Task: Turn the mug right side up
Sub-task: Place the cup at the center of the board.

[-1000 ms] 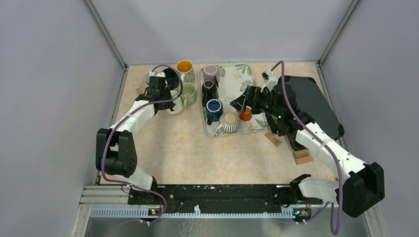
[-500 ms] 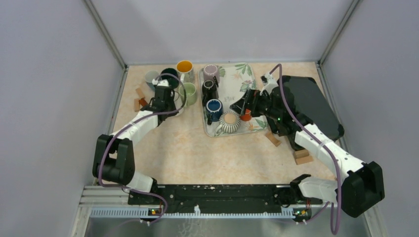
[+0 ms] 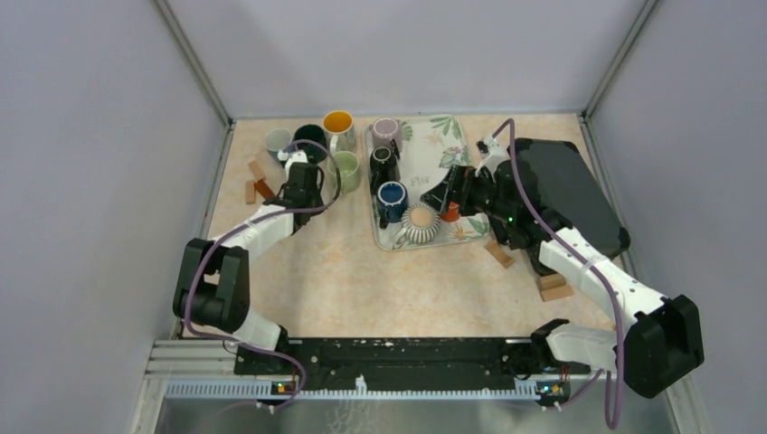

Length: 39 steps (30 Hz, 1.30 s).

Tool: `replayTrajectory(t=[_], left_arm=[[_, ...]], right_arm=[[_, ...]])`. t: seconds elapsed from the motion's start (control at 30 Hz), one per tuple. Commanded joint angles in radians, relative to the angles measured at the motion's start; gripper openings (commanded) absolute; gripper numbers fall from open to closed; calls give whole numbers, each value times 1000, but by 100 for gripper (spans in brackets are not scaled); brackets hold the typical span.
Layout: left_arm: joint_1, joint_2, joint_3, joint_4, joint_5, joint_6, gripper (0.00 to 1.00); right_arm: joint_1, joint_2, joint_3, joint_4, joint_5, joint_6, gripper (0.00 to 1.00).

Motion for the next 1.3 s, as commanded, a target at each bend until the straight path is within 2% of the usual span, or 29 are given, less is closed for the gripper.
replayTrajectory(t=[0.0, 0.47, 0.8, 1.07, 1.27], left_arm=[[7, 69, 70, -2, -51, -2, 18], [19, 181, 190, -7, -16, 48, 27], [21, 195, 223, -11, 42, 51, 39], [22, 151, 244, -64, 62, 40, 60], [22, 95, 252, -118, 78, 36, 81]], right_arm=[[12, -1, 15, 18, 8, -14, 99], [12, 12, 40, 5, 15, -20, 99], [13, 24, 56, -6, 16, -30, 99], [12, 47, 82, -61, 55, -48, 99], [12, 59, 108, -130, 131, -52, 99]])
